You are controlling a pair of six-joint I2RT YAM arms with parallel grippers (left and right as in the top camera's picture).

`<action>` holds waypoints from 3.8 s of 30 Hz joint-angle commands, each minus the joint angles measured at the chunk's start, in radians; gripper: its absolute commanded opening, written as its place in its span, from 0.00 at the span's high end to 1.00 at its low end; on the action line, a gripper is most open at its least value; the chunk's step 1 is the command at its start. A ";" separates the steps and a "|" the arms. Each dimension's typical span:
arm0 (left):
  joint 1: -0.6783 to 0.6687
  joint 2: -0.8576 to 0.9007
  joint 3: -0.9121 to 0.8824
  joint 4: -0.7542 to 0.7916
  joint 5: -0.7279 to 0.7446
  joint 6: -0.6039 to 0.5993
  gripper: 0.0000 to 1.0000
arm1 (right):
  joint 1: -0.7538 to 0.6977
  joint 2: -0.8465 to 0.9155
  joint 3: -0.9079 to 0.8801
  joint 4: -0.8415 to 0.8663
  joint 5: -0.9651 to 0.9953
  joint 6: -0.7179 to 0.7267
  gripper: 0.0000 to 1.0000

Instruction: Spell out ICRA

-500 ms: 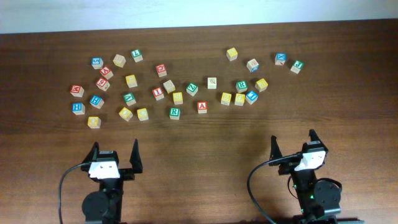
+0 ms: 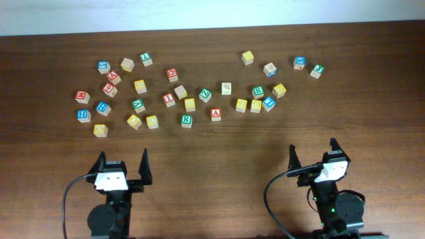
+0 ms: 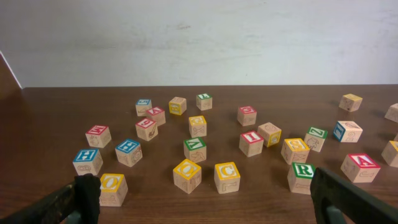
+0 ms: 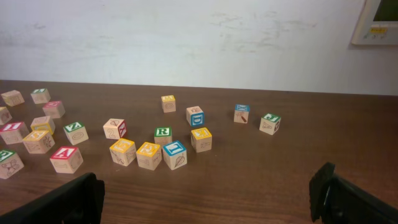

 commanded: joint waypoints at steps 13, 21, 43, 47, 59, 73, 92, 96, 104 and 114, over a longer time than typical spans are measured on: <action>0.005 -0.006 -0.005 -0.004 0.014 0.012 0.01 | -0.007 -0.009 -0.007 -0.004 0.012 -0.005 0.02; 0.005 -0.006 -0.005 -0.004 0.014 0.012 0.01 | -0.007 -0.008 -0.007 -0.004 0.011 -0.005 0.02; 0.005 -0.006 -0.005 -0.004 0.014 0.012 0.01 | -0.007 -0.008 -0.007 -0.004 0.012 -0.005 0.02; 0.005 -0.006 -0.005 -0.004 0.014 0.012 0.01 | -0.007 -0.008 -0.007 -0.004 0.012 -0.005 0.02; 0.005 -0.006 -0.005 -0.004 0.014 0.012 0.01 | -0.007 -0.008 -0.007 -0.004 0.012 -0.005 0.02; 0.003 -0.006 -0.004 0.145 0.696 -0.146 0.01 | -0.007 -0.008 -0.007 -0.004 0.012 -0.005 0.01; 0.003 0.469 0.762 -0.271 0.766 -0.098 0.01 | -0.007 -0.008 -0.007 -0.004 0.012 -0.005 0.02; 0.003 0.686 1.016 -0.507 0.514 -0.127 0.01 | -0.007 -0.008 -0.007 -0.004 0.012 -0.005 0.02; 0.003 1.094 1.277 -0.980 0.685 -0.126 0.01 | -0.007 -0.008 -0.007 -0.004 0.011 -0.005 0.02; -0.281 1.369 1.578 -1.275 0.070 -0.334 0.01 | -0.007 -0.008 -0.007 -0.004 0.012 -0.005 0.02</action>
